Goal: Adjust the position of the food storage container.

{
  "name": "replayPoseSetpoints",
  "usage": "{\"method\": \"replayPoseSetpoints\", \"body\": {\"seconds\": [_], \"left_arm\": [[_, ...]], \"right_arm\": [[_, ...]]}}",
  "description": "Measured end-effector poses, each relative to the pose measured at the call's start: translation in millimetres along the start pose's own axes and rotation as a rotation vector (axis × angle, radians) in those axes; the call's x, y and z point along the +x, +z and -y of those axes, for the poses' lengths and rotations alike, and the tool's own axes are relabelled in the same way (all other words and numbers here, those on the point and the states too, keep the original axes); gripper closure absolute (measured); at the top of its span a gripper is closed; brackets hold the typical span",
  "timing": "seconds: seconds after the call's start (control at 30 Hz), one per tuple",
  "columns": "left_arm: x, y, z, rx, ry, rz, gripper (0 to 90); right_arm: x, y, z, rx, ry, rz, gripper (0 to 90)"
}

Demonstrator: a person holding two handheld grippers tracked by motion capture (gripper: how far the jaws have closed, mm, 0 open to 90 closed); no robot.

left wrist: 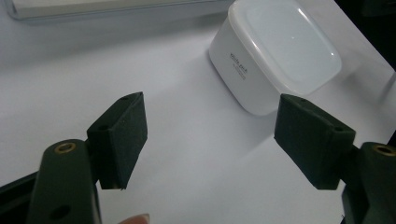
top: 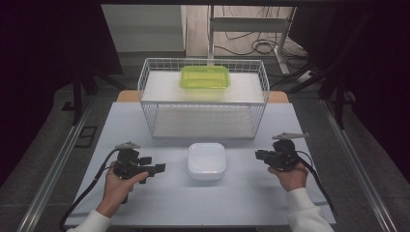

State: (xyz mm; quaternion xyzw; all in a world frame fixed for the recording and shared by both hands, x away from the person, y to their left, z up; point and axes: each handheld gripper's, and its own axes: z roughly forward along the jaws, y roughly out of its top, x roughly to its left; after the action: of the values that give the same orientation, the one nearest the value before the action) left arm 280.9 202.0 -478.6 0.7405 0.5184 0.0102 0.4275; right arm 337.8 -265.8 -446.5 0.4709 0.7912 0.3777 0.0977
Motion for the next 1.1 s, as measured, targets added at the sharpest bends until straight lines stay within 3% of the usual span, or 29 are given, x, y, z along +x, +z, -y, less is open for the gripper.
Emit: {"method": "replayPoseSetpoints", "body": {"seconds": [0.13, 0.3, 0.4, 0.57, 0.9, 1.0, 1.1], "left_arm": [[1.5, -0.5, -2.4, -0.01, -0.024, 0.026, 25.2], [1.8, -0.5, -3.0, -0.012, -0.032, 0.048, 25.2], [2.0, -1.2, -3.7, -0.012, -0.048, 0.059, 25.3], [3.3, 0.7, -5.1, -0.011, -0.061, 0.08, 25.4], [5.6, 0.9, -8.4, -0.025, -0.079, 0.1, 25.2], [5.6, 1.7, -9.0, -0.029, -0.081, 0.106, 25.2], [6.3, 2.9, -12.2, -0.053, -0.114, 0.13, 25.4]], "right_arm": [[-2.0, -10.7, 6.8, -0.019, 0.056, -0.033, 58.8], [7.0, -13.7, 11.3, -0.031, 0.126, -0.172, 45.5], [13.2, -9.9, 12.9, -0.04, 0.145, -0.182, 40.5], [17.4, -0.8, 15.8, -0.001, 0.138, -0.153, 37.7], [19.6, -1.2, 17.6, -0.015, 0.107, -0.197, 35.7], [20.6, -2.2, 15.7, -0.049, 0.139, -0.233, 35.5], [21.4, -0.7, 14.8, -0.055, 0.156, -0.252, 35.6]]}}
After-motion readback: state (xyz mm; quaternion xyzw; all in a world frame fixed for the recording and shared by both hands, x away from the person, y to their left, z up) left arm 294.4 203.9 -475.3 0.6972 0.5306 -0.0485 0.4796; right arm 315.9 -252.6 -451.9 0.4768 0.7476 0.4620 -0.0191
